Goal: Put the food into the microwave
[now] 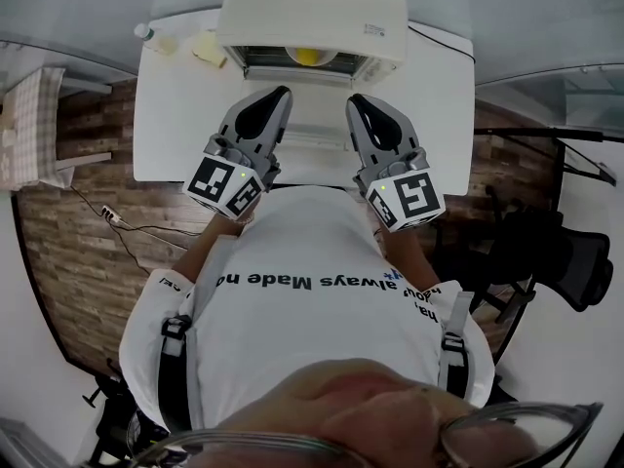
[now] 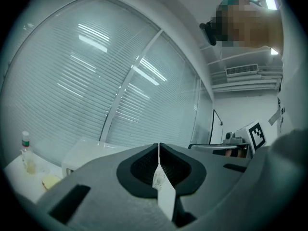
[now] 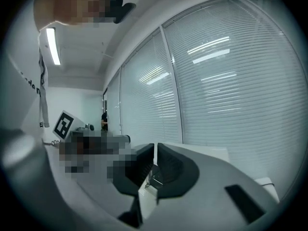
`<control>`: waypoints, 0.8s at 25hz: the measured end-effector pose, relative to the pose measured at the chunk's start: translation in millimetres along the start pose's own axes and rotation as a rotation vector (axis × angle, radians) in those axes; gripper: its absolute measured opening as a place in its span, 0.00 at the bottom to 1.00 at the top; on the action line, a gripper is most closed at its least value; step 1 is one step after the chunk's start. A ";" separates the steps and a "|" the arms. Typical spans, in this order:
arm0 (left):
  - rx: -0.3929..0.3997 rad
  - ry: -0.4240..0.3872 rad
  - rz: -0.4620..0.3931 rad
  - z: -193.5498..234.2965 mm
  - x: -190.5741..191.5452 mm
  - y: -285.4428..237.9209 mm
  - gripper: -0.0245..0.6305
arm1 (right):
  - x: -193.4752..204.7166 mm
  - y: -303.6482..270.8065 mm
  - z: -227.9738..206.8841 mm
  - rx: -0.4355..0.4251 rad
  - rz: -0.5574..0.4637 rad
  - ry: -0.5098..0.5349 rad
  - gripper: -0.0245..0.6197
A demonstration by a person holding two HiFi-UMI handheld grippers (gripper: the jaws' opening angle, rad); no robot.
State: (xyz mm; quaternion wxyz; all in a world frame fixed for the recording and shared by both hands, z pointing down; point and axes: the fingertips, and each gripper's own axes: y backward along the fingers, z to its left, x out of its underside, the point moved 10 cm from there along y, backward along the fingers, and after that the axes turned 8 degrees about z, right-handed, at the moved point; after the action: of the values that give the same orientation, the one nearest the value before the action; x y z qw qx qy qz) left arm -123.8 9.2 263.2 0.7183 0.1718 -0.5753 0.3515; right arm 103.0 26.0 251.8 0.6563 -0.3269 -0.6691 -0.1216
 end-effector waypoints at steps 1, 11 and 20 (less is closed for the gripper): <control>-0.004 -0.009 -0.003 -1.4 -2.5 1.5 0.06 | -3.4 1.7 2.2 0.002 -0.001 0.014 0.08; 0.005 -0.044 -0.025 -10.2 -11.7 6.9 0.06 | -14.8 8.5 14.2 -0.002 -0.011 0.048 0.08; 0.011 -0.049 -0.032 -15.9 -11.3 5.2 0.06 | -16.7 14.2 12.7 0.016 -0.024 0.043 0.08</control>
State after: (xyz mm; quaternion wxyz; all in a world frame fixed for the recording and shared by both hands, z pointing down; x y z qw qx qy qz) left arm -117.3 19.7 247.2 0.7086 0.1932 -0.5881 0.3388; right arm 100.1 39.6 230.6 0.6716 -0.3109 -0.6596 -0.1310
